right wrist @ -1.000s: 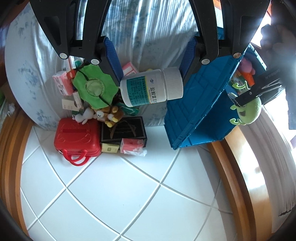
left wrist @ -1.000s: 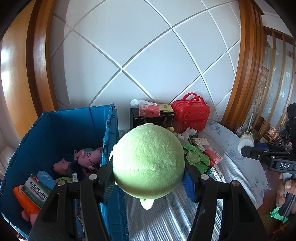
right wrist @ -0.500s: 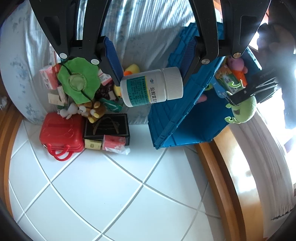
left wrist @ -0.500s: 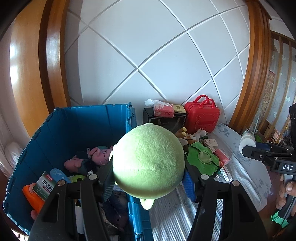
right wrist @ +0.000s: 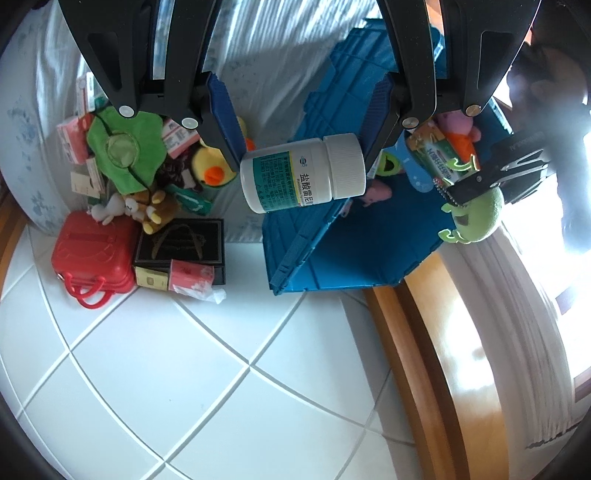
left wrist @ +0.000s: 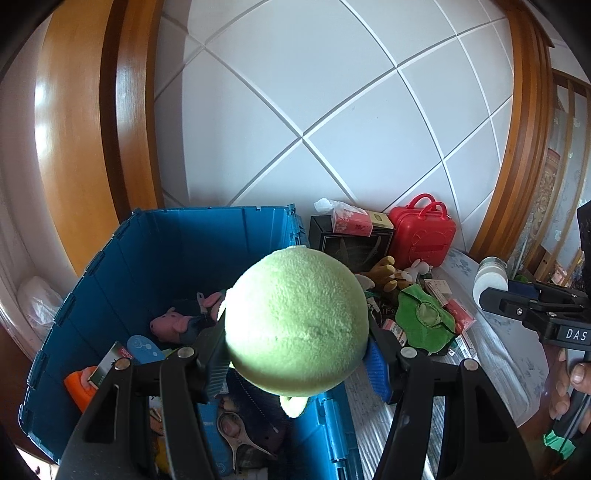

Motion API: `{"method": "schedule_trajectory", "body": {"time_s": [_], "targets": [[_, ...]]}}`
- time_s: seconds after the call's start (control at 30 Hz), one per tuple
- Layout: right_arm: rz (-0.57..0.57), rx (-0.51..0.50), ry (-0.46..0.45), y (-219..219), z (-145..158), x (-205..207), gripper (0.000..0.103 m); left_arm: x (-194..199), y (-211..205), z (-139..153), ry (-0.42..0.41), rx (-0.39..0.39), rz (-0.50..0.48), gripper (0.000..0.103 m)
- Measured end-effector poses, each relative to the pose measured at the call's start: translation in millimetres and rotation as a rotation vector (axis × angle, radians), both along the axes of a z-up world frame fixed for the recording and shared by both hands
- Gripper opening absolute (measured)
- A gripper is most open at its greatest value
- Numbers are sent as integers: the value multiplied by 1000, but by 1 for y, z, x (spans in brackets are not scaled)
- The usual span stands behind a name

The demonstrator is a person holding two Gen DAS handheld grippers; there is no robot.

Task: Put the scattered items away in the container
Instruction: 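Lift and carry the green plush ball and white pill bottle to the blue crate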

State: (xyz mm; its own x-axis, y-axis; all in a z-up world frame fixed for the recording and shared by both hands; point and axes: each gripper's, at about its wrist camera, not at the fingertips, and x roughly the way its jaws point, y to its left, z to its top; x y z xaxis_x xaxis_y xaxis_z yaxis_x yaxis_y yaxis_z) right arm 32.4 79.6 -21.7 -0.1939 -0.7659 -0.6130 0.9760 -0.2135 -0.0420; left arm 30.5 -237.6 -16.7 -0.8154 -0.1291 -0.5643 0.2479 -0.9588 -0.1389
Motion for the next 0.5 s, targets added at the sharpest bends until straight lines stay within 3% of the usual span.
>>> {"method": "schedule_trajectory", "body": {"time_s": [0.5], "targets": [[127, 3, 16, -55, -13, 55, 60, 15, -46, -10, -11, 15, 50, 61]]}}
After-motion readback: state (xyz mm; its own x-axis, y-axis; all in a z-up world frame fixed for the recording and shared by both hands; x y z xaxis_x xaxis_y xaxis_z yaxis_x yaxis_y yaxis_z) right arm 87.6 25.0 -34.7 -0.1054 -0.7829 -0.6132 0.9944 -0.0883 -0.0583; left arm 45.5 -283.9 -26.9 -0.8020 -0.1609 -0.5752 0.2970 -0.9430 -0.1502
